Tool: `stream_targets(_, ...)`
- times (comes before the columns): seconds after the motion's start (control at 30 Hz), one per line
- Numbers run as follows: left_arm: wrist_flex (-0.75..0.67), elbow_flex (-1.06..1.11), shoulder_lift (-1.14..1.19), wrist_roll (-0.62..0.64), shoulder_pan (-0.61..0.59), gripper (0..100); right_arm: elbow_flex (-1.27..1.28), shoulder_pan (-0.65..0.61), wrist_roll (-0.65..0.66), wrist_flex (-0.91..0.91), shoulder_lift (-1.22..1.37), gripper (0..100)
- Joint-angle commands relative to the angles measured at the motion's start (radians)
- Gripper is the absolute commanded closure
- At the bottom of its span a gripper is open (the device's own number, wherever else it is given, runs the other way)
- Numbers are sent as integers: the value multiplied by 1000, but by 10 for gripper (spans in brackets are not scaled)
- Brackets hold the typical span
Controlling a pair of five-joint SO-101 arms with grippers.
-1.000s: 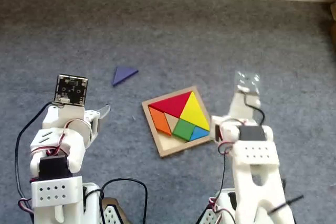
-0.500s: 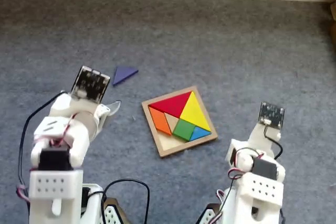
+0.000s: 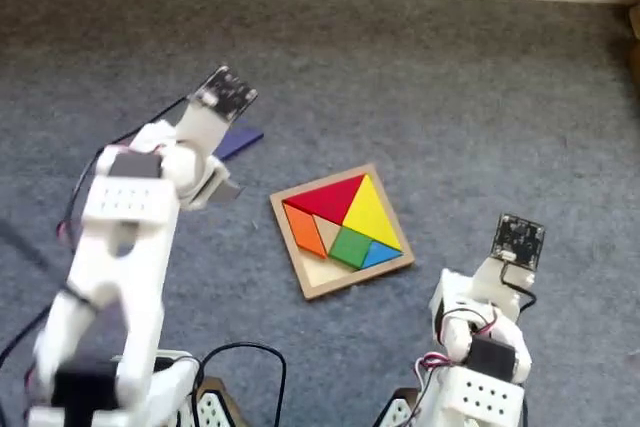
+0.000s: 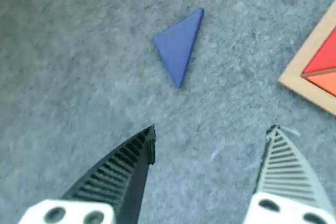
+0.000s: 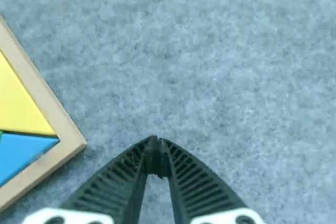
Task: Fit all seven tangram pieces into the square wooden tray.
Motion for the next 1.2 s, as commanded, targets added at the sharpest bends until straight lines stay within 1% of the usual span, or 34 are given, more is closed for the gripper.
stream_targets(0.0,0,-228,226,-9,51,678,143,8,8,88,-87,993)
stream_targets(0.1,0,-360,369,-9,59,678,143,10,9,124,-124,993)
stream_targets(0.27,3,-582,610,-9,59,710,143,38,9,114,-111,993)
stream_targets(0.43,11,-768,814,-9,58,712,143,53,9,114,-111,993)
stream_targets(0.63,215,-993,986,-9,70,712,143,53,9,114,-111,993)
stream_targets(0.73,293,-1095,1066,-8,70,715,143,53,9,114,-111,993)
stream_targets(0.83,321,-1175,1152,-6,64,716,143,53,9,114,-111,993)
stream_targets(1.1,325,-1334,1333,-6,50,718,143,53,9,117,-111,993)
stream_targets(1.17,325,-1340,1345,-9,53,757,143,53,11,117,-111,993)
